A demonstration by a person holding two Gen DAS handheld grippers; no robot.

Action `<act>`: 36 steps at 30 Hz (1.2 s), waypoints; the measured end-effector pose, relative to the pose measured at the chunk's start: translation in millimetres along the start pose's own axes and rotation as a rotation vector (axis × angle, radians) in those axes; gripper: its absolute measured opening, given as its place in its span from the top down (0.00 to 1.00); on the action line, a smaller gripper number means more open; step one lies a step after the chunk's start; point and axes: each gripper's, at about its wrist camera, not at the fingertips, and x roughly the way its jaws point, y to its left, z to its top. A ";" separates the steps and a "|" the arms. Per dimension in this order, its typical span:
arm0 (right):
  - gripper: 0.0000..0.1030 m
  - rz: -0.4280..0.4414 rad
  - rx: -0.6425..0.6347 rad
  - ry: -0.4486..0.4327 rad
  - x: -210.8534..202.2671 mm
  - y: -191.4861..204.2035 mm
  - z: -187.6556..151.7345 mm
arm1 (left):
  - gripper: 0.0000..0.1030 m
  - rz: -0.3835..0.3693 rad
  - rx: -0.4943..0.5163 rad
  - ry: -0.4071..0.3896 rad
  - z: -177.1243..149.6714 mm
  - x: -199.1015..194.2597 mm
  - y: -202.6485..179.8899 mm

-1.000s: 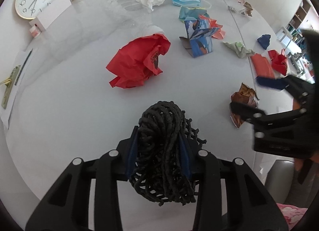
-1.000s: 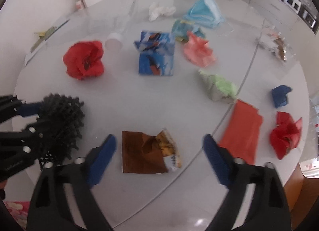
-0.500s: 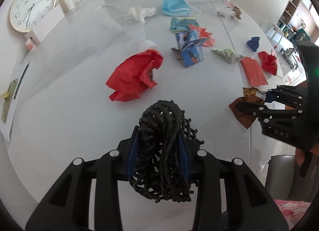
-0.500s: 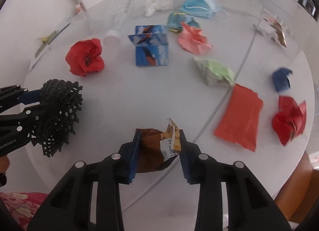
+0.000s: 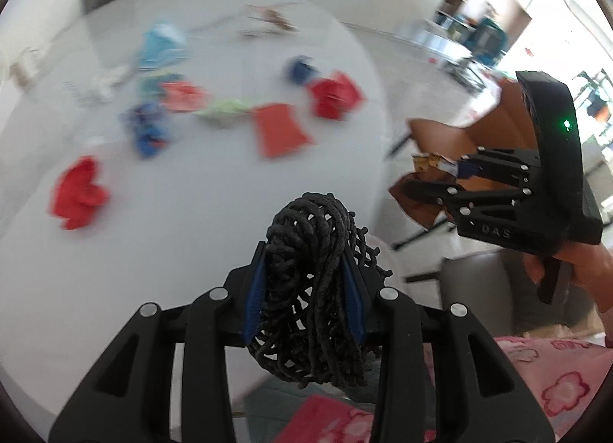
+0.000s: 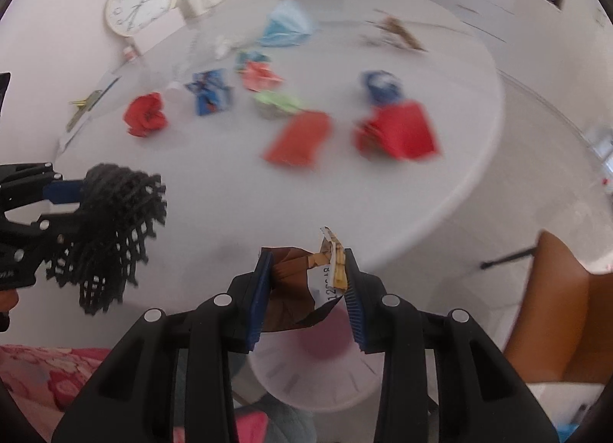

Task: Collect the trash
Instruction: 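Carry both items to the white bin and open the left gripper while the right gripper opens too, then move both open grippers back over the table toward the red papers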

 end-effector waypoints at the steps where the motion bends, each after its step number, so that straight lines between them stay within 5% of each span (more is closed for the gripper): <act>1: 0.64 -0.009 0.009 0.002 -2.3 -7.1 -5.7 | 0.65 -0.008 0.010 0.008 -0.9 5.3 -9.6; 9: 0.64 -0.052 0.066 -0.014 -29.1 -57.4 -46.0 | 0.58 -0.042 0.057 0.104 -10.9 65.1 -75.2; 14: 0.63 -0.036 0.080 -0.021 -35.6 -67.1 -55.8 | 0.30 -0.055 0.074 0.105 -7.4 68.6 -96.5; 17: 0.63 -0.021 0.082 -0.024 -35.9 -67.3 -57.8 | 0.22 -0.059 0.084 0.082 -1.0 60.5 -103.6; 22: 0.63 0.002 0.083 -0.031 -36.1 -63.1 -58.3 | 0.19 -0.053 0.073 0.079 6.2 54.1 -103.1; 32: 0.61 0.076 0.022 -0.005 -31.4 -34.0 -64.9 | 0.18 0.074 0.014 -0.006 9.2 8.9 -79.2; 34: 0.49 0.102 0.004 0.012 -26.7 -25.1 -64.3 | 0.18 0.114 -0.004 -0.022 11.1 -1.5 -72.0; 36: 0.11 0.093 0.000 0.017 -24.5 -18.4 -62.6 | 0.18 0.142 -0.025 -0.031 11.7 -8.3 -64.6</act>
